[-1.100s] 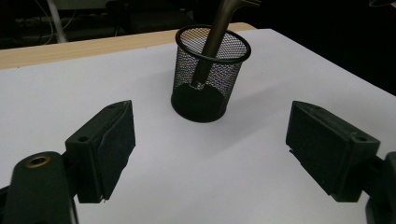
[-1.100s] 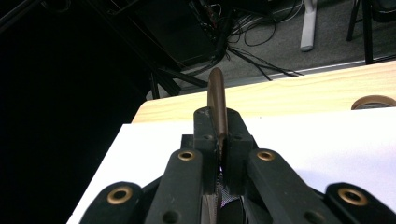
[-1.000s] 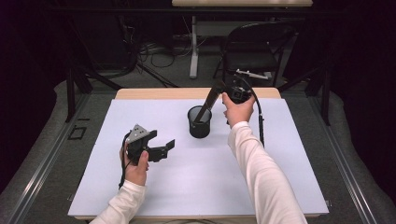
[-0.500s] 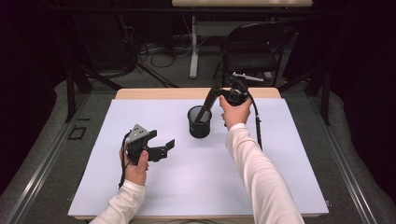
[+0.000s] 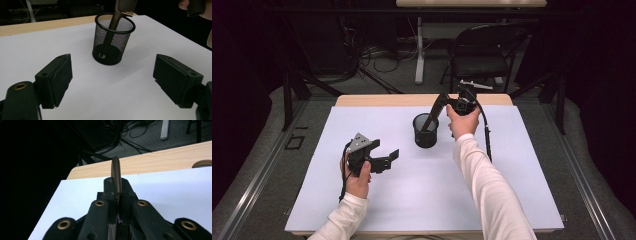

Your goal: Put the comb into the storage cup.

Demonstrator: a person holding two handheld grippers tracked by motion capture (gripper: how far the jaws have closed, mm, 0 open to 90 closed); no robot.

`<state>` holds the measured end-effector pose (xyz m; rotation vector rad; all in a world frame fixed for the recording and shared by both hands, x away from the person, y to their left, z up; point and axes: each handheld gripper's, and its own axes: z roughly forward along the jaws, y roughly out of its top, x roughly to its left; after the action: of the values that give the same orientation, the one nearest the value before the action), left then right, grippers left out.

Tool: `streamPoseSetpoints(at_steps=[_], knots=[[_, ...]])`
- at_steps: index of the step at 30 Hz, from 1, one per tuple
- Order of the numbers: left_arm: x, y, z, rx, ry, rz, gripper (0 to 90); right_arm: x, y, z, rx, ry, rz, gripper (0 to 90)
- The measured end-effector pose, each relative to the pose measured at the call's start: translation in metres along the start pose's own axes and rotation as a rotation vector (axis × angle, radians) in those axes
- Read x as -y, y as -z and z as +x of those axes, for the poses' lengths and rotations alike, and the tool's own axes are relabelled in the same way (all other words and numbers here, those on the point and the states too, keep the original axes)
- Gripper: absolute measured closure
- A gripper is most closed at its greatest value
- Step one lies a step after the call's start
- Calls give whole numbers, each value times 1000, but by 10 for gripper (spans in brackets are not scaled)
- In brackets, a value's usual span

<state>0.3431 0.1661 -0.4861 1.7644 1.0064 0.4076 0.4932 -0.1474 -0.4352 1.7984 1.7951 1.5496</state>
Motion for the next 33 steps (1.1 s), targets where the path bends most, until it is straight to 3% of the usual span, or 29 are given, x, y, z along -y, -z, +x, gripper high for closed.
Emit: streamPoseSetpoints(at_steps=[33], knots=[[1,-2,-1,-3,-7,10,157,4,4,-25,-37,-73,-6,868]])
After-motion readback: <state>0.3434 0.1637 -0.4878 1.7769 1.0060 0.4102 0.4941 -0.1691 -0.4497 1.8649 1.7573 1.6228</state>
